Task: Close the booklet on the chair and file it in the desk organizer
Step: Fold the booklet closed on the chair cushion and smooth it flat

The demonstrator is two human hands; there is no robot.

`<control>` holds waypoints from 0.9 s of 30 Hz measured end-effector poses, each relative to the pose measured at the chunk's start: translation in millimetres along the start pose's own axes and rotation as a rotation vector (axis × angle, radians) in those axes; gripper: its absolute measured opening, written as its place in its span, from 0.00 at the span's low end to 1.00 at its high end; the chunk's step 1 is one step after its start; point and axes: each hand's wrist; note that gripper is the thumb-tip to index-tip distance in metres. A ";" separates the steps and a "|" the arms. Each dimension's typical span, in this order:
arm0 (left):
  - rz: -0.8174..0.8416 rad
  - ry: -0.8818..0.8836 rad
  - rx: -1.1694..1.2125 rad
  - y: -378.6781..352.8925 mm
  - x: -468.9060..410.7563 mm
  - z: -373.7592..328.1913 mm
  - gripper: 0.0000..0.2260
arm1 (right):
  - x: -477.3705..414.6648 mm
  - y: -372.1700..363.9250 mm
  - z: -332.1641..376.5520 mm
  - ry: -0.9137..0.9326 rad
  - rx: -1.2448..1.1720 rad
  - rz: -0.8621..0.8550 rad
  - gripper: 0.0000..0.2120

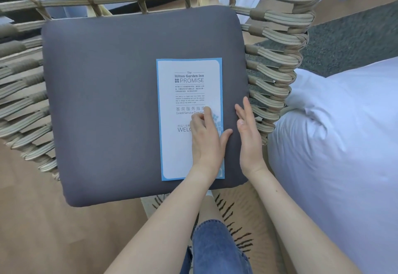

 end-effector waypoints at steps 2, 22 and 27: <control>0.020 -0.006 0.019 2.8 -0.2 0.3 0.33 | 0.9 -1.6 2.8 -0.006 0.015 -0.003 0.25; -0.123 -0.378 -0.507 92.4 -97.0 74.0 0.25 | -85.0 -91.2 37.9 0.445 1.133 0.162 0.27; -0.119 -0.473 -0.523 67.1 -114.5 89.9 0.24 | -107.6 -92.8 0.3 0.471 1.272 0.171 0.26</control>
Point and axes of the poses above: each hand's wrist, its own x-axis away from the middle knuckle, its own y-axis out of the back of the hand, z = x × y, and after that the axes turned 6 degrees about -x, right-handed
